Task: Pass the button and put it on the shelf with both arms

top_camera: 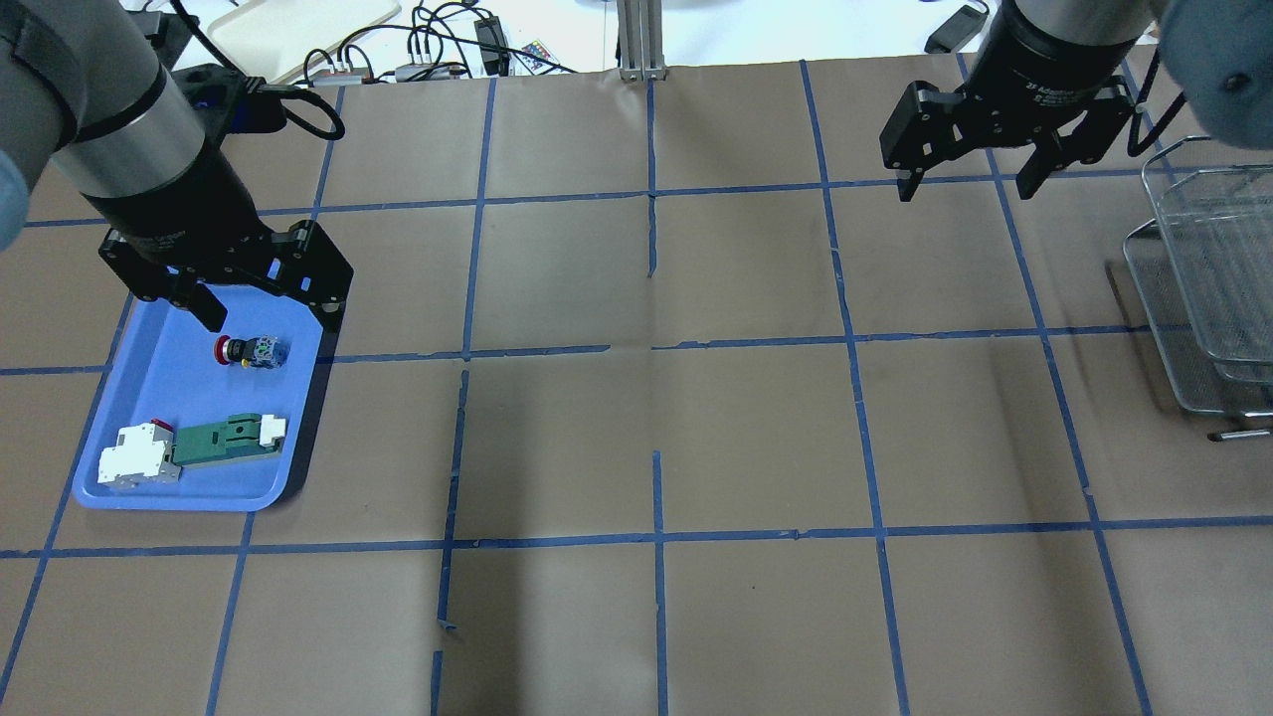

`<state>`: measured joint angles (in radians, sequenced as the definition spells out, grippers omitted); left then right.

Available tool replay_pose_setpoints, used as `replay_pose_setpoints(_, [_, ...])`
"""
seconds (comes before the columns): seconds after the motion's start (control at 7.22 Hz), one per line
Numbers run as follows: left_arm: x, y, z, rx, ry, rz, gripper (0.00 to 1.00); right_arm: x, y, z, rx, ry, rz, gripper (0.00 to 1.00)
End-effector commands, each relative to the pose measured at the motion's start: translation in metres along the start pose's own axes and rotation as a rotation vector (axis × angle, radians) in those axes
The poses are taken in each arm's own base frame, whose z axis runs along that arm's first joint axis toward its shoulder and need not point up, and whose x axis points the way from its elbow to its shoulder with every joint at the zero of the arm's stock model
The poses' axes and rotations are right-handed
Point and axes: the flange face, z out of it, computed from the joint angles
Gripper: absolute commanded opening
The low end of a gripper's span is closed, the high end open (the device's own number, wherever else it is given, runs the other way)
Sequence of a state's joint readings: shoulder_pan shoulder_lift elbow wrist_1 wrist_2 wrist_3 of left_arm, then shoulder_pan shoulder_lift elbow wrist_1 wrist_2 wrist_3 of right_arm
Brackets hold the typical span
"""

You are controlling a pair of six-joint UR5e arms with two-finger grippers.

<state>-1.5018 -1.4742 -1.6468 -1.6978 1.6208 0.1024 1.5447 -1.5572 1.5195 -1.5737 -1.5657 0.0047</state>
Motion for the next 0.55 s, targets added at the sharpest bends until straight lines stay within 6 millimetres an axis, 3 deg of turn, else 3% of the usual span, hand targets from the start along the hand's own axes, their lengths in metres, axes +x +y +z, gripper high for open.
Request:
replay_pose_setpoints(0.0, [0.0001, -0.0001, 0.0002, 0.001, 0.001, 0.0, 1.0, -0.0003, -0.001, 0.0007, 0.002, -0.003, 0.0, 1.0])
replay_pose_setpoints(0.42, [0.0007, -0.0034, 0.0031, -0.007, 0.003, 0.004, 1.0, -0.001, 0.0, 0.0014, 0.001, -0.003, 0.005, 1.0])
